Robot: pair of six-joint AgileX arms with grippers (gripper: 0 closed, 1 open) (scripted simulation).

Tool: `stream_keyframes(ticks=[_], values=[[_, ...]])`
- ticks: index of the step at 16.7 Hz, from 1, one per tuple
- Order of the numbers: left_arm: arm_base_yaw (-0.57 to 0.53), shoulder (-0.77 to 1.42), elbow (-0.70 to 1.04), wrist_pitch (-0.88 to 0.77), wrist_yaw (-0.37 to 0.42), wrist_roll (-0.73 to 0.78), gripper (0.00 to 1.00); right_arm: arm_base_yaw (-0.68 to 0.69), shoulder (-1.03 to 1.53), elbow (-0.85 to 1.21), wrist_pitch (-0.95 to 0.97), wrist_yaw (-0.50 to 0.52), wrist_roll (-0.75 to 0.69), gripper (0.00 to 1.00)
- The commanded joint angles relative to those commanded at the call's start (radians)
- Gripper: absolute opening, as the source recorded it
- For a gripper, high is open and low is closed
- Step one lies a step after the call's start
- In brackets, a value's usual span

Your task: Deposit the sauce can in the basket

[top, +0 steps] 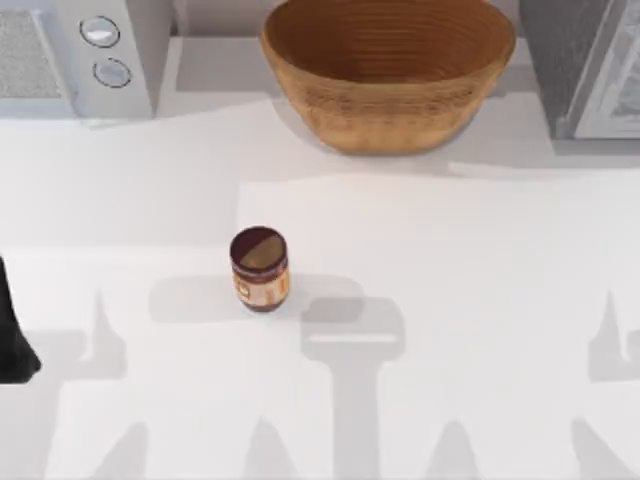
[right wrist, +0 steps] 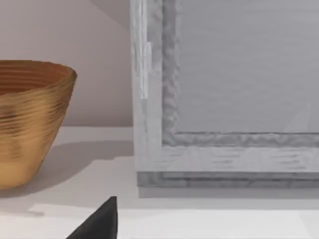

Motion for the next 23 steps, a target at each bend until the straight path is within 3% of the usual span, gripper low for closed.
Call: stream_keyframes(ticks=[5,9,14,23], values=[[0.000,0.058,0.018,0.038,0.035,0.002,1.00,0.000,0.000,0.000,0.000,0.000,0.000,1.00],[0.000,0.268,0.084,0.176,0.160,0.009,1.00,0.000,0.000,0.000,0.000,0.000,0.000,1.00],[0.001,0.685,0.214,0.449,0.410,0.023,1.00,0.000,0.000,0.000,0.000,0.000,0.000,1.00],[0.002,1.611,0.502,1.054,0.963,0.055,1.00,0.000,0.000,0.000,0.000,0.000,0.000,1.00]])
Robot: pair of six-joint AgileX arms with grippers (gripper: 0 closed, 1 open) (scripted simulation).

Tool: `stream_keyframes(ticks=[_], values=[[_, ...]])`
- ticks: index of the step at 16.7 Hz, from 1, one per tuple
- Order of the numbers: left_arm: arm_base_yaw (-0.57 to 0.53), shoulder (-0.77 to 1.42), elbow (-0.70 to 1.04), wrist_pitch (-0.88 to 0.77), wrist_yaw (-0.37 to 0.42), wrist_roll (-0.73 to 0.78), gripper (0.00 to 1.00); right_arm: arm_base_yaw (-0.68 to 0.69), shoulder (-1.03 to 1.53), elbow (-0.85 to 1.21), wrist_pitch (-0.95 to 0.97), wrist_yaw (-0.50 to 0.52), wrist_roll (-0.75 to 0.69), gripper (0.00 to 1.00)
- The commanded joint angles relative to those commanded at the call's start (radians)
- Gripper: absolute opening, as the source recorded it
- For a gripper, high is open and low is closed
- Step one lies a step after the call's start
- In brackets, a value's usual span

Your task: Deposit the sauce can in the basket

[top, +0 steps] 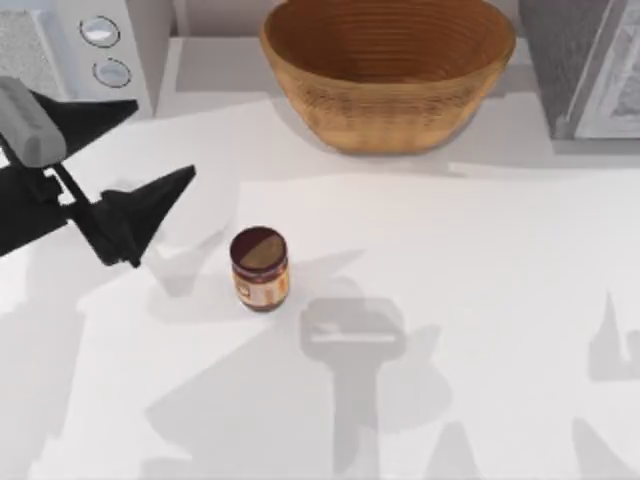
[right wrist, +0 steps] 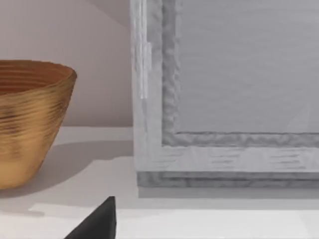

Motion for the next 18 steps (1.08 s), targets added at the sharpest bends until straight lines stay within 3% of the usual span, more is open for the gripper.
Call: stream_keyframes(ticks=[5,9,13,18], values=[[0.001,0.461,0.144,0.302,0.276,0.016,1.00,0.000,0.000,0.000,0.000,0.000,0.000,1.00],[0.001,0.728,0.226,0.476,0.435,0.025,1.00,0.000,0.000,0.000,0.000,0.000,0.000,1.00],[0.002,0.858,0.267,0.561,0.513,0.030,1.00,0.000,0.000,0.000,0.000,0.000,0.000,1.00],[0.002,0.866,0.269,0.566,0.518,0.030,1.00,0.000,0.000,0.000,0.000,0.000,0.000,1.00]])
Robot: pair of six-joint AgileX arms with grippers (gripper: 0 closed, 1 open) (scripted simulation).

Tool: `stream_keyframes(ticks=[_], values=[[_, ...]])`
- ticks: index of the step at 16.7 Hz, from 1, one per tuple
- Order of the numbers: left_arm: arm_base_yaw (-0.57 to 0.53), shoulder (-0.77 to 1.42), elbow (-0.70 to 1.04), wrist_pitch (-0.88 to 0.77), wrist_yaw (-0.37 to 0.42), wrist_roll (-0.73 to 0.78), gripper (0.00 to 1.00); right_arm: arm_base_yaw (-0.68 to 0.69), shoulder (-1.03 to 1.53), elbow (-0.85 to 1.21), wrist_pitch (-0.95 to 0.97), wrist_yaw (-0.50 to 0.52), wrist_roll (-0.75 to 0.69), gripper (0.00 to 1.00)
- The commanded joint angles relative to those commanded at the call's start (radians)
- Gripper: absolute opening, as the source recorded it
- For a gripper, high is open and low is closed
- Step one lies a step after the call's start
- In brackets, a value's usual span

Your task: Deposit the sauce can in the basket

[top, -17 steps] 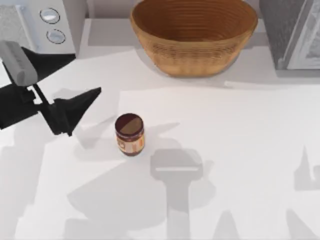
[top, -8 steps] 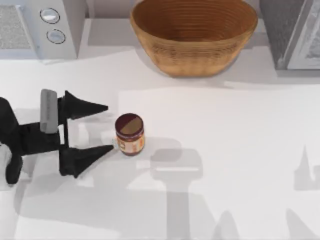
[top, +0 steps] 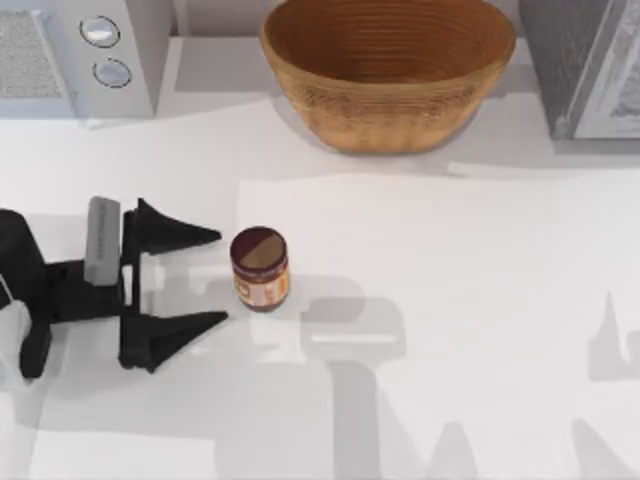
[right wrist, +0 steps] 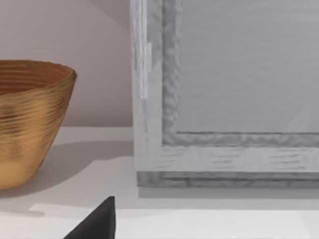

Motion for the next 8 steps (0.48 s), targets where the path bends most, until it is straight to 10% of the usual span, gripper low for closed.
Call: stream_keyframes(ticks=[8], values=[[-0.162,0.013,0.053,0.013,-0.161,-0.052,1.00,0.000,0.000,0.000,0.000,0.000,0.000,1.00]])
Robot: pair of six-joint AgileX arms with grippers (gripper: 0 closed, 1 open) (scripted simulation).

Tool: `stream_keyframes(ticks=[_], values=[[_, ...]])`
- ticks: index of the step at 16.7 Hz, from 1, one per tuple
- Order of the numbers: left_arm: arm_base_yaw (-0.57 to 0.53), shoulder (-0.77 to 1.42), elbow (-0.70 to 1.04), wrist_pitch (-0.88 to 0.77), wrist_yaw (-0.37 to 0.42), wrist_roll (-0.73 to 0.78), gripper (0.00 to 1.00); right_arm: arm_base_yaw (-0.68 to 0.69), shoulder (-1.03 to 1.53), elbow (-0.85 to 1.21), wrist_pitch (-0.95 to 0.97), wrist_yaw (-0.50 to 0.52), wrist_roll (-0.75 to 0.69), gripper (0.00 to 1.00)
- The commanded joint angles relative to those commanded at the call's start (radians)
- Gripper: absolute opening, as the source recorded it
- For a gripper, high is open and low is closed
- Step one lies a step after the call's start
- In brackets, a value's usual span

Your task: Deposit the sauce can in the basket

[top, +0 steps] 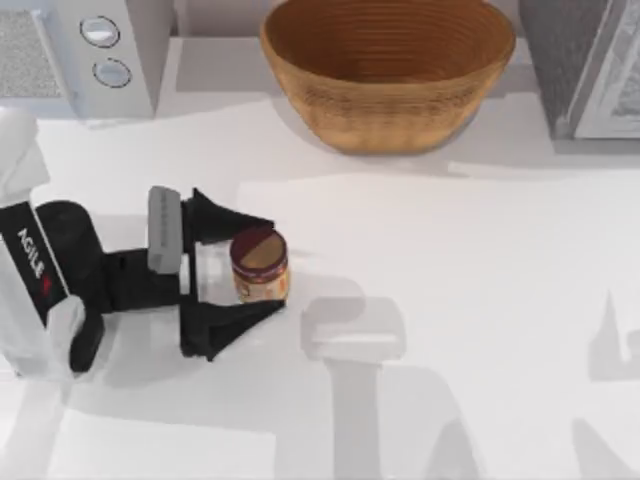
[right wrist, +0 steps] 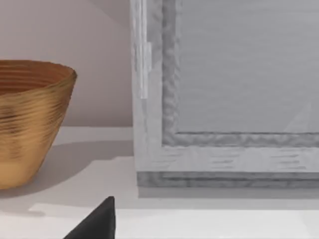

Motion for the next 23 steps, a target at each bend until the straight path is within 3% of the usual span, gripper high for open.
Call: stream_keyframes(ticks=[2,6,19,23], values=[[-0.040,0.011,0.013,0.003,-0.040,-0.004,1.00,0.000,0.000,0.000,0.000,0.000,0.000,1.00],[-0.044,0.012,0.014,0.003,-0.044,-0.005,1.00,0.000,0.000,0.000,0.000,0.000,0.000,1.00],[-0.044,0.012,0.014,0.003,-0.044,-0.005,0.02,0.000,0.000,0.000,0.000,0.000,0.000,1.00],[-0.044,0.012,0.014,0.003,-0.044,-0.005,0.00,0.000,0.000,0.000,0.000,0.000,0.000,1.00]])
